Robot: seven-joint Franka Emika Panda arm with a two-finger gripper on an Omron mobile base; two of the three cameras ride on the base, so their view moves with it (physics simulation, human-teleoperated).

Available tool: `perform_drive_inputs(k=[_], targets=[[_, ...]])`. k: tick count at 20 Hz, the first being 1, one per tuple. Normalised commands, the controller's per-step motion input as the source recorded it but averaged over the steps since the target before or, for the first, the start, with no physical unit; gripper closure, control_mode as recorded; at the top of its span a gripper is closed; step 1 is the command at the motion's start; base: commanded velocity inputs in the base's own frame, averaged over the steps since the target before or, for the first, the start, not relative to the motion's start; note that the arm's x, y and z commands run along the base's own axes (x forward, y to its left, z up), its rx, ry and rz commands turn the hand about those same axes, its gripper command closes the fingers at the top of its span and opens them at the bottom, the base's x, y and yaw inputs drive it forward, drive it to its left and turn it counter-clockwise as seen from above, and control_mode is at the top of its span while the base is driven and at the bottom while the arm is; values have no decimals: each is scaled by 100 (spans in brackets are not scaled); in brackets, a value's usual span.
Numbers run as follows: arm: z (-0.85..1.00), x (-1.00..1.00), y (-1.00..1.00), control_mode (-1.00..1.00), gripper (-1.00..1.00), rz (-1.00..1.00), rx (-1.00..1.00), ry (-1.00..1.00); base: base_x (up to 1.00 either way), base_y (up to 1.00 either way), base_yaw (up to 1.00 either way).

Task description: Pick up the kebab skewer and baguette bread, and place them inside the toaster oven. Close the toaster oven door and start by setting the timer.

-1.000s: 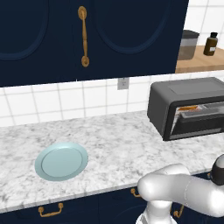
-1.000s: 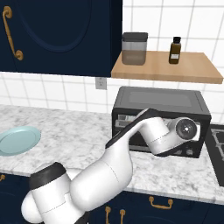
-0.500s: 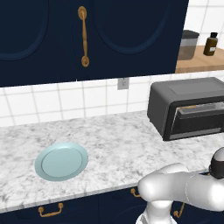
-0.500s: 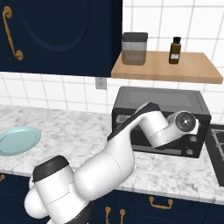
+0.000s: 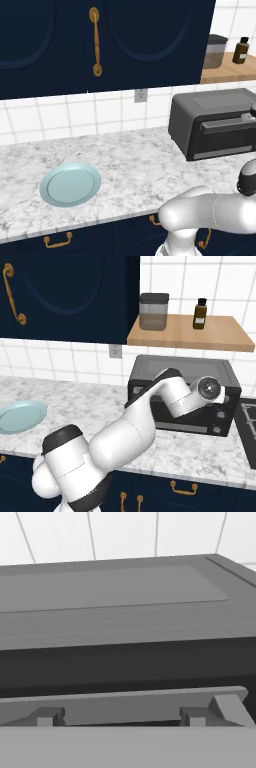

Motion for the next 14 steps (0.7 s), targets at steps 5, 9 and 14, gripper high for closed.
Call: perform_drive_inputs(k=[5, 9, 14], targets=[[15, -2, -5, -100, -100, 0, 0, -1, 0, 0, 0], [27, -19, -33, -100, -100, 0, 0, 0, 0, 0, 0], [-7, -75, -85, -100, -100, 0, 3, 0, 0, 0, 0]])
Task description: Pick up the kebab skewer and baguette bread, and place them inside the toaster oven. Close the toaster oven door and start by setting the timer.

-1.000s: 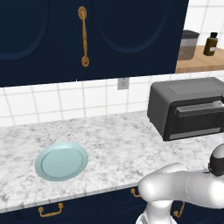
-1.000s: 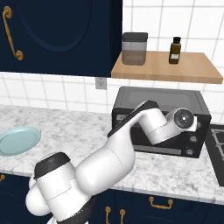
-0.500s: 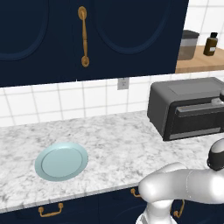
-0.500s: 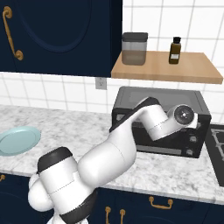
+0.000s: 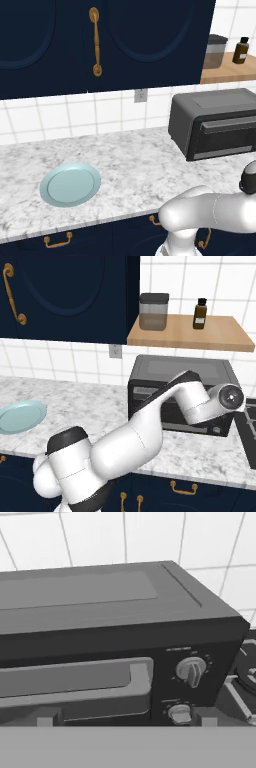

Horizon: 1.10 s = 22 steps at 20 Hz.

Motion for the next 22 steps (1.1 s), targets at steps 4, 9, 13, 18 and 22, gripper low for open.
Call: perform_drive_inputs(k=[4, 9, 13, 18, 22], targets=[[-33, -70, -81, -100, -100, 0, 3, -7, 0, 0, 0], [-2, -4, -72, -100, -100, 0, 7, -16, 0, 0, 0], [-6, 8, -31, -100, -100, 0, 12, -16, 0, 0, 0], [0, 14, -10, -100, -100, 0, 11, -13, 0, 0, 0], [0, 17, 0, -100, -100, 0, 9, -11, 0, 0, 0]])
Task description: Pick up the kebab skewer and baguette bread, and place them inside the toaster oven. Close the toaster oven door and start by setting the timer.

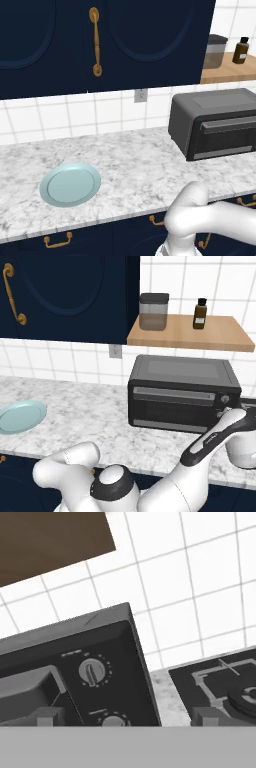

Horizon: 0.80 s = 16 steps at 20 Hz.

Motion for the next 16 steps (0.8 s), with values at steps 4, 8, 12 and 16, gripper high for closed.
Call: perform_drive_inputs(k=[4, 8, 12, 16], targets=[[0, 18, 0, -100, -100, 0, 9, -8, 0, 0, 0], [0, 21, 5, -100, -100, -2, 8, -6, 0, 0, 0], [0, 1, 34, -100, -100, -5, 1, -5, 0, 0, 0], [0, -3, 50, -100, -100, -6, 0, -7, 0, 0, 0]])
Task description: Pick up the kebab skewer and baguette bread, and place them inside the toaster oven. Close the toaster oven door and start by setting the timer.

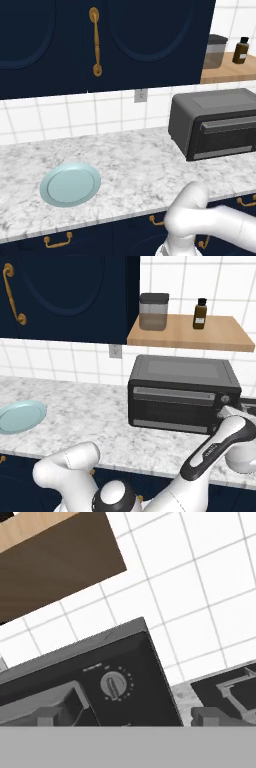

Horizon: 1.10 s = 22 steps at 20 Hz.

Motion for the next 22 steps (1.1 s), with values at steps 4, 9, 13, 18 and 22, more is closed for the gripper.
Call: perform_drive_inputs(k=[4, 9, 13, 18, 22], targets=[[0, 0, 61, -100, -100, -11, 0, -9, 0, 0, 0], [0, 9, 37, -100, -100, -12, 0, -5, 0, 0, 0], [0, 24, 6, -100, -100, -7, 2, 0, 0, 0, 0], [0, 14, -9, -100, -100, -1, 5, 0, 0, 0, 0], [0, 4, -44, -100, -100, 0, 1, 0, 0, 0, 0]])
